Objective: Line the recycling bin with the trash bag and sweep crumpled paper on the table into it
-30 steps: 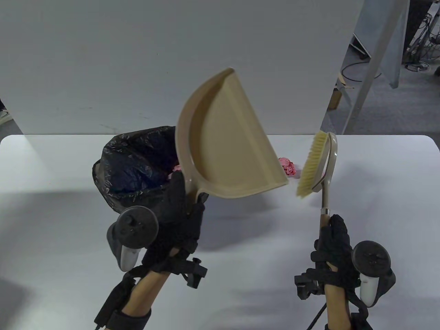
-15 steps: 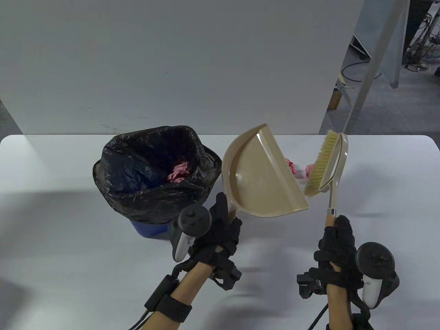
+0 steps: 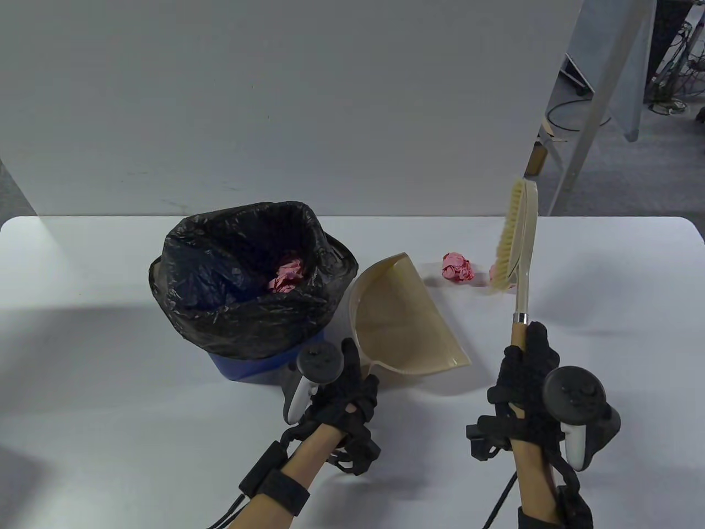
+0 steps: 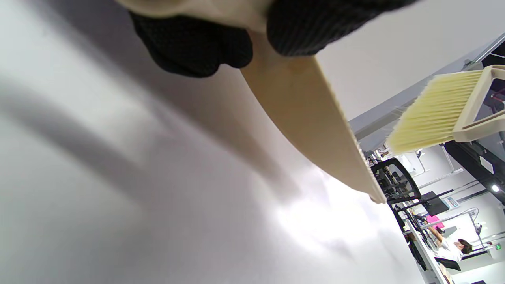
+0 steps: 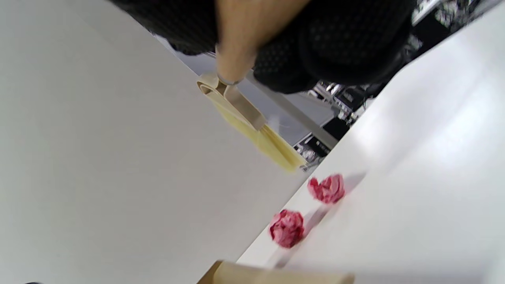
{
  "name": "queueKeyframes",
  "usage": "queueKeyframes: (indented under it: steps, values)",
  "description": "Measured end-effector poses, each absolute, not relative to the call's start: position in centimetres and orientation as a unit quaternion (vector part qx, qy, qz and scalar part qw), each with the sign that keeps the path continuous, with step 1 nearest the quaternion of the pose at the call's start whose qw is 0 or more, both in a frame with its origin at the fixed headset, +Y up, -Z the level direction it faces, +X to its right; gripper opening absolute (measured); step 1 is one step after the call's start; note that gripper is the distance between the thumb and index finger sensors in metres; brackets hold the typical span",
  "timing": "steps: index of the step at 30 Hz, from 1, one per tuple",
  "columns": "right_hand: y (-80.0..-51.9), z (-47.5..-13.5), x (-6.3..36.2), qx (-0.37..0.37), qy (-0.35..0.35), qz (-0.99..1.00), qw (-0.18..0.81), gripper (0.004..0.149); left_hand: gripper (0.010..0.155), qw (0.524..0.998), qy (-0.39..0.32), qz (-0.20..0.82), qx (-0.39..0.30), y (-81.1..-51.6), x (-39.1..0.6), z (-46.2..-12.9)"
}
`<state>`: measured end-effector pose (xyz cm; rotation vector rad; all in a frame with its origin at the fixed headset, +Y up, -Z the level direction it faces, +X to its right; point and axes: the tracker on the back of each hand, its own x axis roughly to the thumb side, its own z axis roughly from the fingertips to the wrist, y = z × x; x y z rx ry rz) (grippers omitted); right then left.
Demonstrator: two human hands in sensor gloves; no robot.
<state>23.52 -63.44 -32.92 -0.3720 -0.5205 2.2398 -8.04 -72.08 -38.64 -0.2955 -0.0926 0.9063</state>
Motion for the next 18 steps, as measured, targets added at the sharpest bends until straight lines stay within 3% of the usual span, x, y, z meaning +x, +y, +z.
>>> queueKeyframes:
  steps: [4, 8, 18]
  values:
    - [-63.5, -35.9, 24.1, -0.183, -0.199, 0.915, 0.300, 0.058, 0.082, 0.890, -0.044, 0.428, -0.149, -72.2, -7.9, -38.8]
    - [-65.5, -38.0, 24.3, -0.188, -0.191, 0.935, 0.231, 0.058, 0.083, 0.895, -0.051, 0.410, -0.170, -72.7, -7.6, -39.2]
    - [-68.1, -38.9, 22.6, -0.130, -0.132, 0.981, 0.062, 0.057, 0.082, 0.901, -0.026, 0.398, -0.170, -73.0, -7.6, -39.4]
